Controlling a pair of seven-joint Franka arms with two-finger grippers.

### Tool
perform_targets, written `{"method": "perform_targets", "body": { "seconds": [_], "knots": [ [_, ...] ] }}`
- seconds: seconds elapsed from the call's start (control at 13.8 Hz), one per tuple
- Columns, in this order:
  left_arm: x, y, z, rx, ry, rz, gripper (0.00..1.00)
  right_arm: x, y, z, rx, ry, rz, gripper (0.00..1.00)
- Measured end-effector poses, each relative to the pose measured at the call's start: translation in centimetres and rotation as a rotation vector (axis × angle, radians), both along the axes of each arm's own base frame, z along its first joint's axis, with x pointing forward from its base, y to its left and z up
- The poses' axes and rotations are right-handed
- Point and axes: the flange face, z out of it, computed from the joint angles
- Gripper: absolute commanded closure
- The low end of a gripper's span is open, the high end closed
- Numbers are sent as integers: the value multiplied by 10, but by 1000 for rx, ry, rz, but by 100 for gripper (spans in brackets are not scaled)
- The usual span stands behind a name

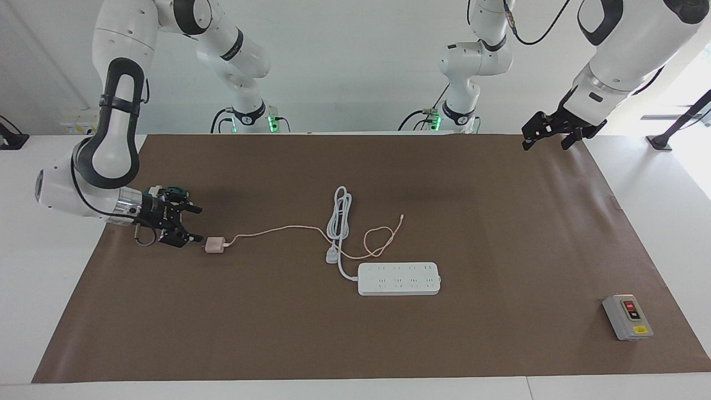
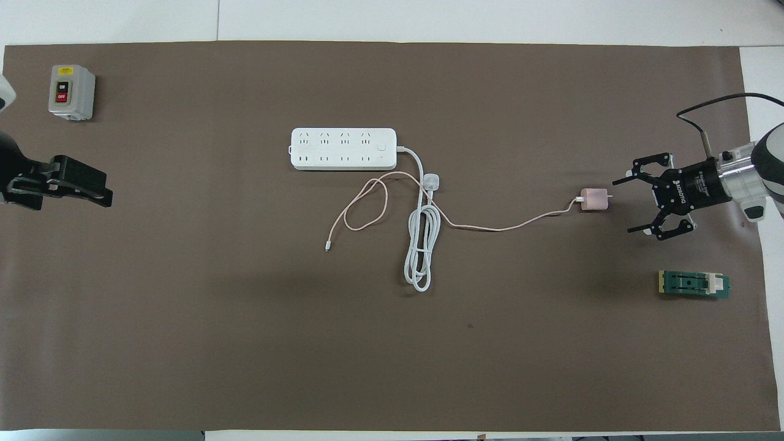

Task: Plug charger into power strip
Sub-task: 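Grasp the pink charger with the right gripper while the left gripper grasps the strip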

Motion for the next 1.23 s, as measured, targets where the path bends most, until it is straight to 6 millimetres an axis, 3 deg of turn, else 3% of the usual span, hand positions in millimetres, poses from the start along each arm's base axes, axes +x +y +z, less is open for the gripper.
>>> {"method": "perform_targets", "body": {
  "seconds": [0.14, 0.29, 0.72, 0.94, 1.16, 1.23],
  "knots": [
    [9, -35, -13, -54, 18, -48, 0, 1, 1, -17, 22, 17, -19, 0],
    [23, -53, -29, -136, 24, -55, 0, 1, 0, -31, 30, 30, -32, 0],
    [71, -74, -72, -489, 1, 42, 0, 9, -13, -58, 69, 40, -85, 0],
    [92, -84, -89, -707, -17, 87, 0, 13, -9, -59, 95, 30, -107, 0],
    [104, -96, -119, -931, 5, 112, 0, 15, -7, -59, 94, 26, -107, 0],
    [104, -98, -130, -997, 9, 110, 0, 15, -6, -60, 92, 25, -108, 7]
  ]
}}
